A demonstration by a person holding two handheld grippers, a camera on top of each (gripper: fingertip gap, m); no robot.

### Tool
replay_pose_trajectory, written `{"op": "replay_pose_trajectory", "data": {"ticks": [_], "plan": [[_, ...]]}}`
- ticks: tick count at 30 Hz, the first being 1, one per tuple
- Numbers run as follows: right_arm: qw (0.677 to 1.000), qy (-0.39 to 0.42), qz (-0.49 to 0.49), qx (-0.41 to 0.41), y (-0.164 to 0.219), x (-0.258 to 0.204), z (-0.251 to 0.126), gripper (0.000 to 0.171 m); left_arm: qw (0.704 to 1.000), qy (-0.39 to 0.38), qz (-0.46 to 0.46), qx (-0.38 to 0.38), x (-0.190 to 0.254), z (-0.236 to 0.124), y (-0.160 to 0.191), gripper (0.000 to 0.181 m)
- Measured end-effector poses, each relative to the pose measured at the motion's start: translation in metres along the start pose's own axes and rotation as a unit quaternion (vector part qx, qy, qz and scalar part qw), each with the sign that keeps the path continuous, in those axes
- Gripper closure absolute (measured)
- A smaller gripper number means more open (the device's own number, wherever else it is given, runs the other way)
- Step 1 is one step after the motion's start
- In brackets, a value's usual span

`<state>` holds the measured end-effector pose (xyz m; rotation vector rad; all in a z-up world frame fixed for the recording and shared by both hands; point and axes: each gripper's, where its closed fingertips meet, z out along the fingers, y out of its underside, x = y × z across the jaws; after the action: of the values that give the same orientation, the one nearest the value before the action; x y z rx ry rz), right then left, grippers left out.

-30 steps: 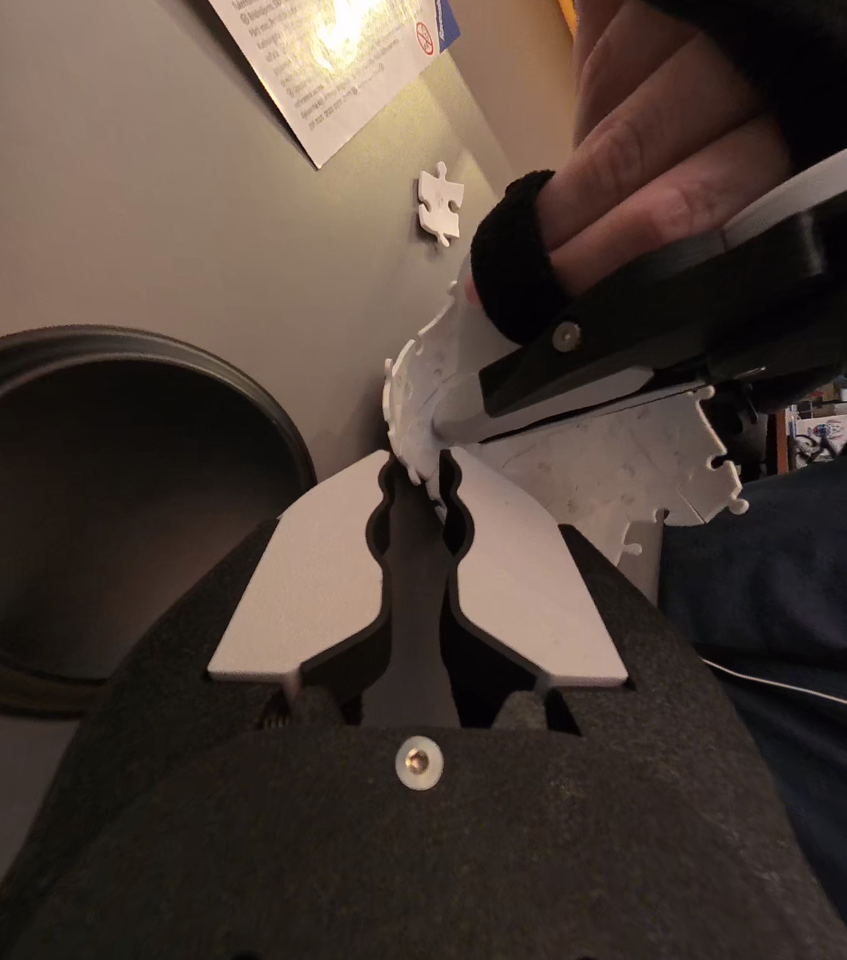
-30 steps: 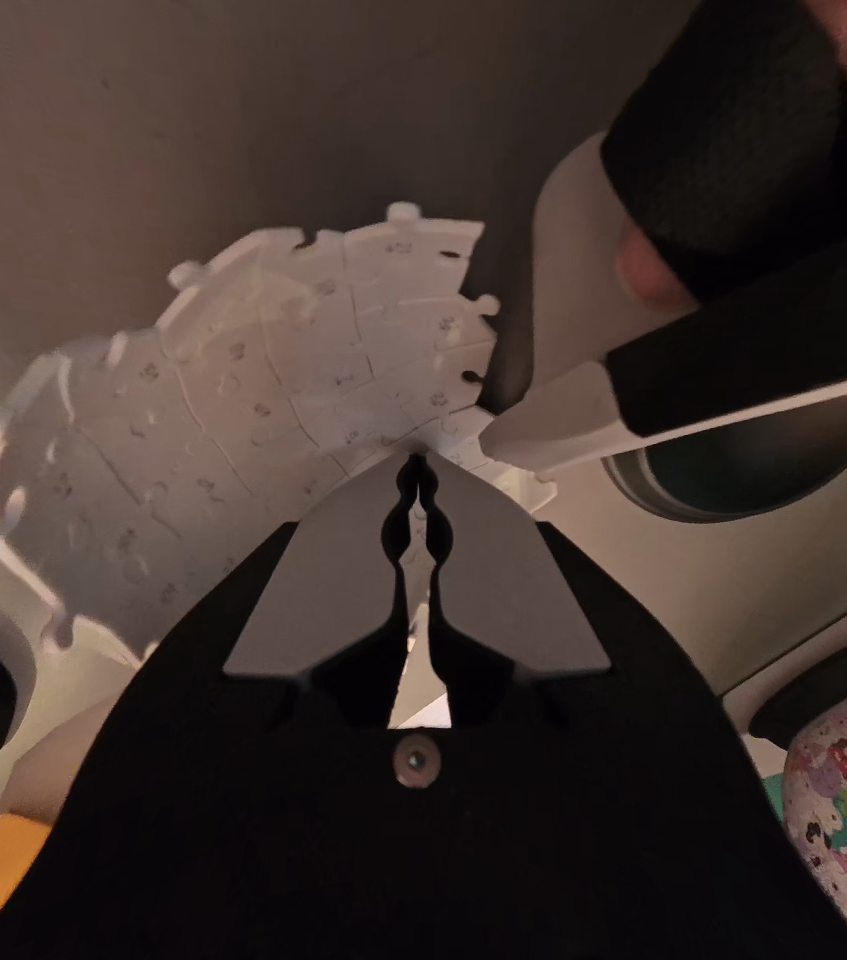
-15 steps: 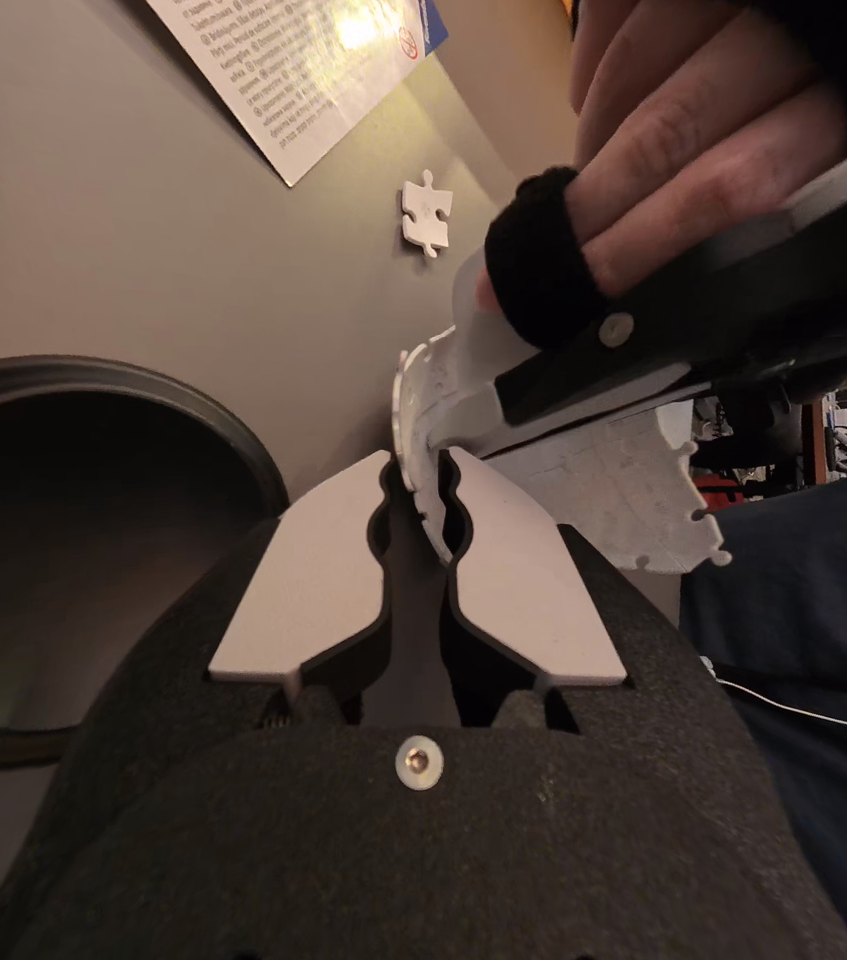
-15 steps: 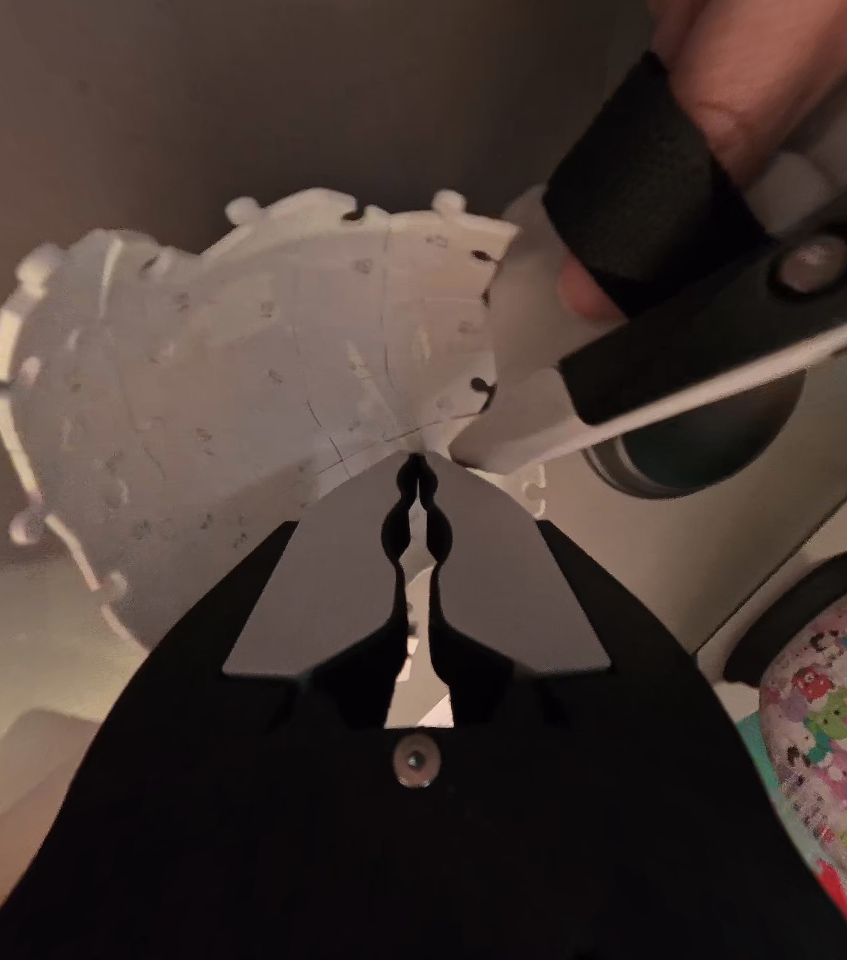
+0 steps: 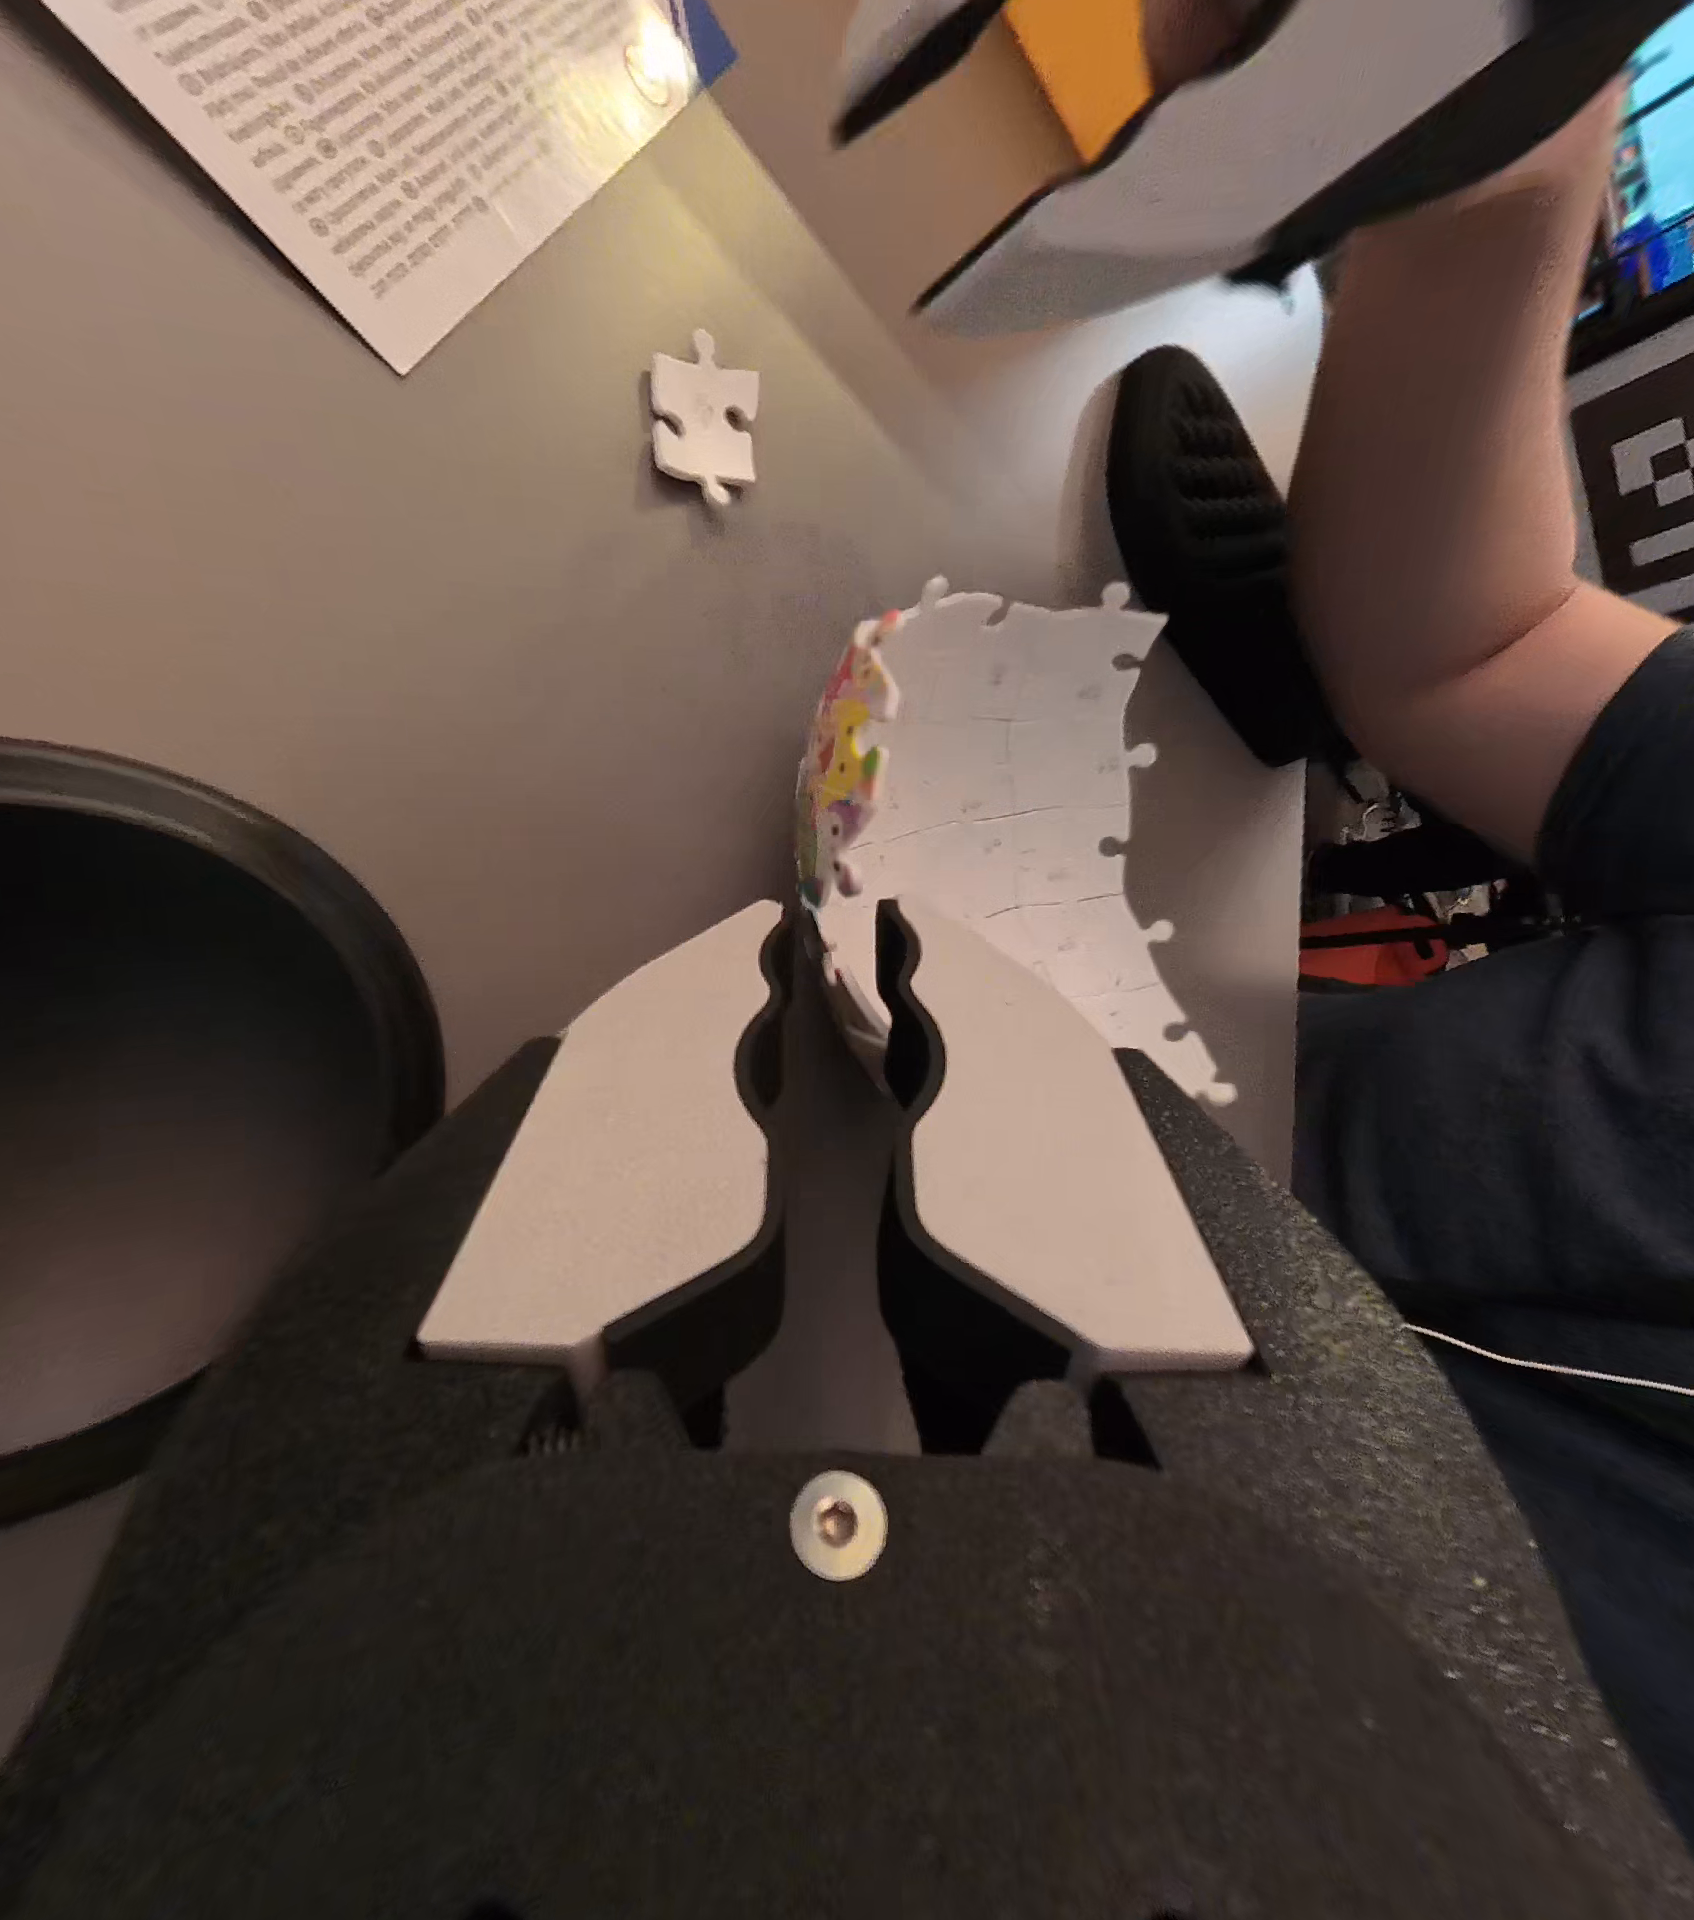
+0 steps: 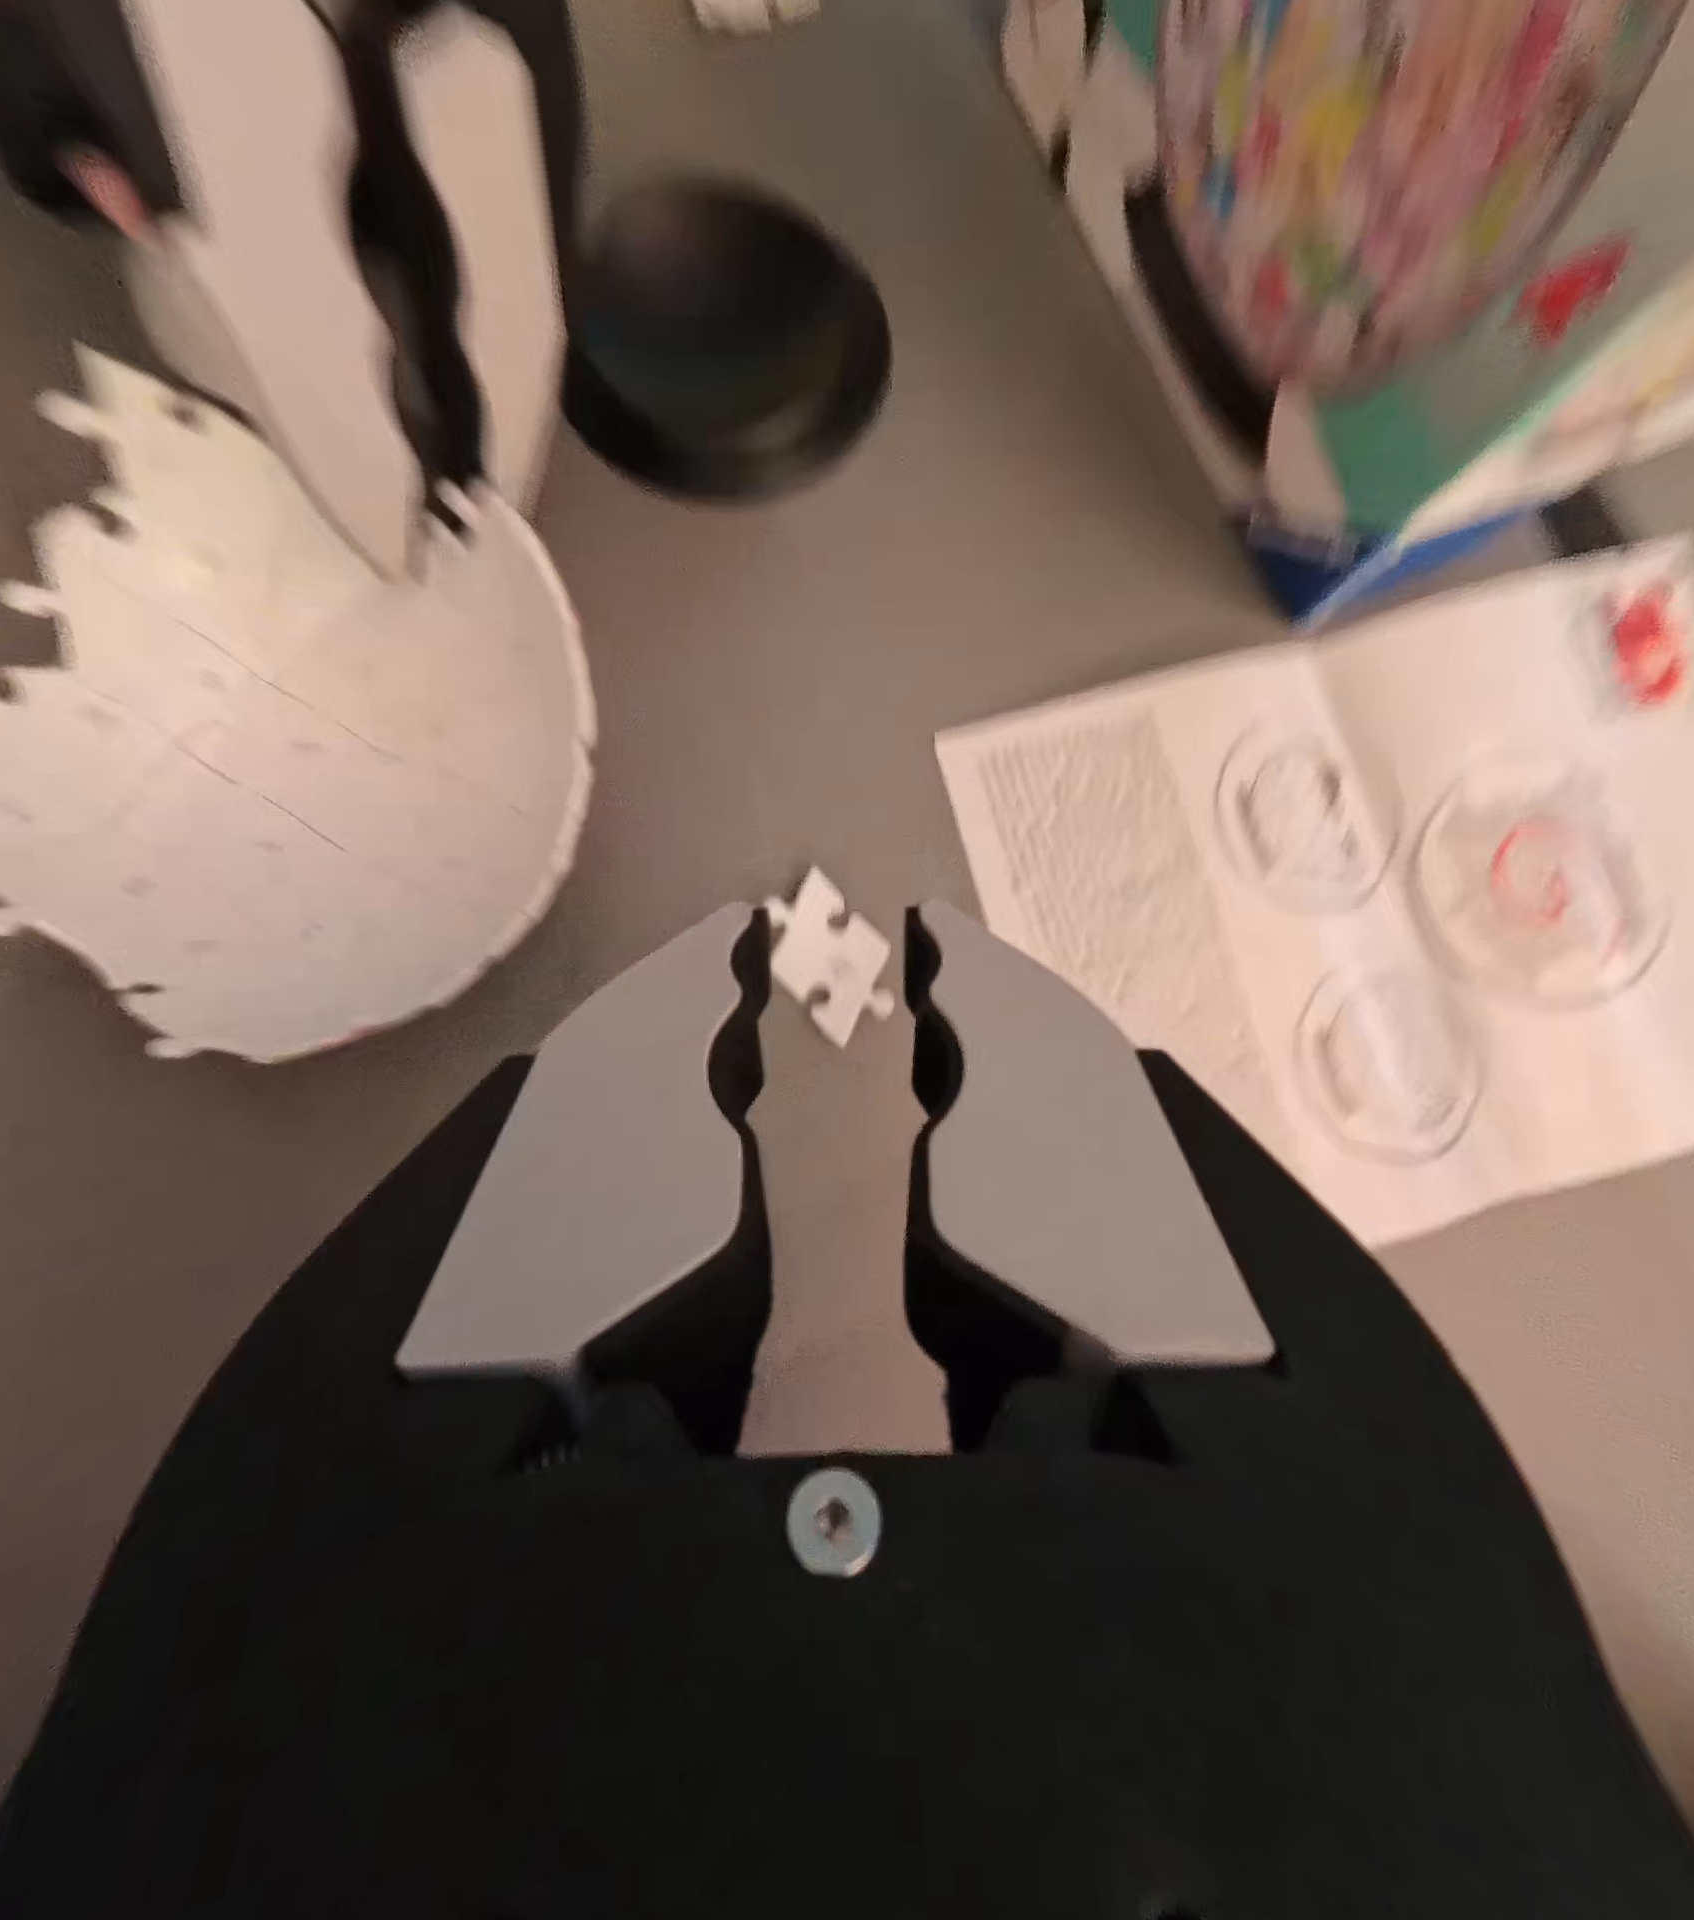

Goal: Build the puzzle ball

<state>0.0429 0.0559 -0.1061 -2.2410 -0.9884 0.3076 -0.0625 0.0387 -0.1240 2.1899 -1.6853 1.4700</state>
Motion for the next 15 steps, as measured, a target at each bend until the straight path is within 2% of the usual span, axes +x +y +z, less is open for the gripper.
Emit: {"op": "replay_pose_trajectory", "data": {"ticks": [2, 4, 9, 12, 15], "plan": [[0.999, 0.02, 0.024, -0.031, 0.022, 0.0, 0.013, 0.142, 1.0, 0.006, 0.0, 0.007, 0.006, -0.001, -0.001, 0.166], [0.998, 0.036, 0.043, -0.028, 0.031, 0.0, 0.02, 0.143, 1.0, 0.008, 0.003, 0.01, 0.01, -0.003, -0.001, 0.166], [0.992, -0.011, 0.127, 0.008, 0.028, -0.002, 0.028, 0.14, 1.0, 0.025, 0.002, 0.017, 0.021, -0.01, -0.002, 0.163], [0.994, -0.028, 0.108, -0.008, 0.031, -0.006, 0.034, 0.132, 0.999, 0.039, -0.001, 0.024, 0.026, -0.017, -0.004, 0.163], [0.997, 0.006, 0.081, -0.016, 0.035, -0.005, 0.037, 0.135, 0.999, 0.038, -0.002, 0.035, 0.027, -0.024, -0.007, 0.162]]}}
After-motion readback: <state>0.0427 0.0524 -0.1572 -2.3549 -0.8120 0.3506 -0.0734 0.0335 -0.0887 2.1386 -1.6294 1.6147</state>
